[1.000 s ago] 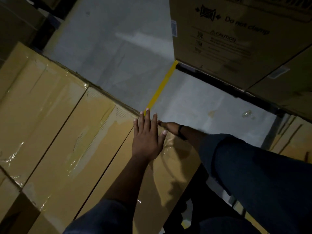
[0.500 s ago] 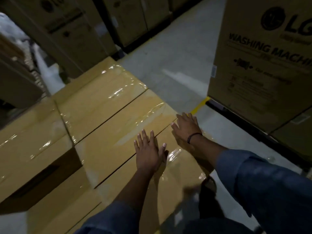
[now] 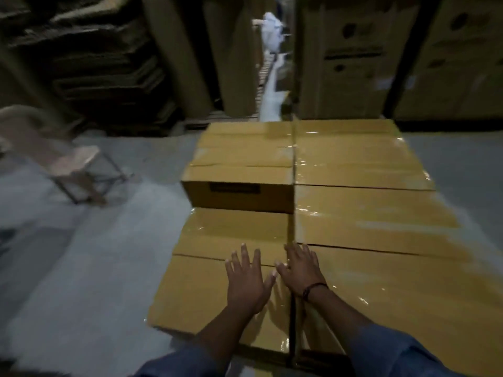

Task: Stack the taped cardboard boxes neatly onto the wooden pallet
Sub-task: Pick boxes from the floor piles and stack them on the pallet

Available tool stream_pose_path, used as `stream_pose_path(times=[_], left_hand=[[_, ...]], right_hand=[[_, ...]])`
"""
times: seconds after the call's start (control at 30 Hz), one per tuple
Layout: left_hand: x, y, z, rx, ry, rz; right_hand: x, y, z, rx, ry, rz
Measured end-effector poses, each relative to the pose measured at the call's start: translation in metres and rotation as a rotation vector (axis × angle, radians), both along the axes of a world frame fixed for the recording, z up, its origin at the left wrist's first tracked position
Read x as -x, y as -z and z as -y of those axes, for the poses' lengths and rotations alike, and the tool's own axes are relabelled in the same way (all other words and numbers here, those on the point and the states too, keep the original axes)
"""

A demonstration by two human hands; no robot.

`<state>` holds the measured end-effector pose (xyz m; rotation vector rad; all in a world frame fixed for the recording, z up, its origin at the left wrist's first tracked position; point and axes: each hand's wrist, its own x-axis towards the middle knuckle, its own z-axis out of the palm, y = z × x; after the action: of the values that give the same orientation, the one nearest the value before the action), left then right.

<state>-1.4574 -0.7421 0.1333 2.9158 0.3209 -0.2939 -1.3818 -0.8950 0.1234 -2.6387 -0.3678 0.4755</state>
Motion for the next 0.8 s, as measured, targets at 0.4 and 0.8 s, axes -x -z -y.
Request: stream_pose_path(times=[0.4, 0.8], left_hand=[[0.166, 0.020, -0.066, 0.097, -0.790, -0.025], [0.340, 0.050, 0.027, 0.227, -1.436, -0.054]], right_hand=[[0.067, 0.015, -0.129, 0.146, -0.809, 0.045], [0.210, 0.038, -0.151, 0.185, -1.421, -0.001]])
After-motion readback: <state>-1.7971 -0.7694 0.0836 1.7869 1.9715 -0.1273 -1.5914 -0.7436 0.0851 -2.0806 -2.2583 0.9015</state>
